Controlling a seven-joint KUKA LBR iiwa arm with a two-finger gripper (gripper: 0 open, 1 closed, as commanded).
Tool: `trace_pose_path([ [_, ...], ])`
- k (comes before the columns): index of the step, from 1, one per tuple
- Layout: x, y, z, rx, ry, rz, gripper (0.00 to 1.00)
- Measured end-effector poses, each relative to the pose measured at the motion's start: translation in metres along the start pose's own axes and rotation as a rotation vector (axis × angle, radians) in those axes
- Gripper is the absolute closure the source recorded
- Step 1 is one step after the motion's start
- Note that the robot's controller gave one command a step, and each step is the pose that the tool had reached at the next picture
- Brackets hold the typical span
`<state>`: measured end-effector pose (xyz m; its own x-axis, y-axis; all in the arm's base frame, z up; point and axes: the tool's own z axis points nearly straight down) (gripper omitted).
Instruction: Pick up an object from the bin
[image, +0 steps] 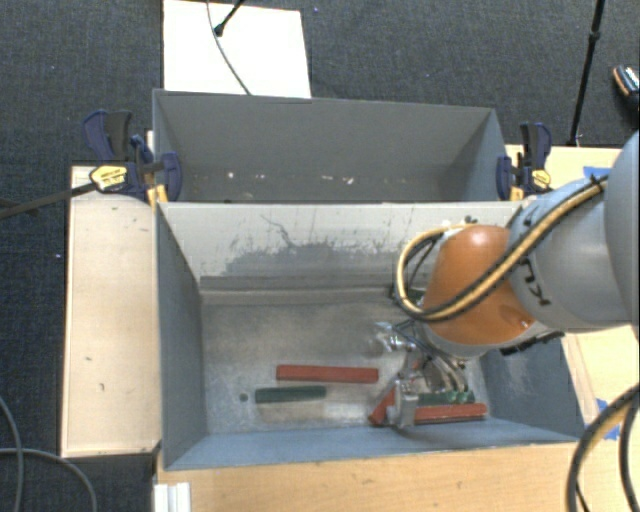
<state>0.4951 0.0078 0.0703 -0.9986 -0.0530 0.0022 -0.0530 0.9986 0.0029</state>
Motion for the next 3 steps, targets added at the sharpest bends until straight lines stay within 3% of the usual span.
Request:
trace_pose_path([
  [1,-0.0030,-0.0031,-0.0015,0.002,-0.006,0.000,1.00],
  [2,-0.0026,-0.0033,-0.0006,0.003,-0.005,-0.002,0.00],
  [3,-0.0025,-0.0032,-0.0012,0.003,-0.004,-0.005,1.00],
])
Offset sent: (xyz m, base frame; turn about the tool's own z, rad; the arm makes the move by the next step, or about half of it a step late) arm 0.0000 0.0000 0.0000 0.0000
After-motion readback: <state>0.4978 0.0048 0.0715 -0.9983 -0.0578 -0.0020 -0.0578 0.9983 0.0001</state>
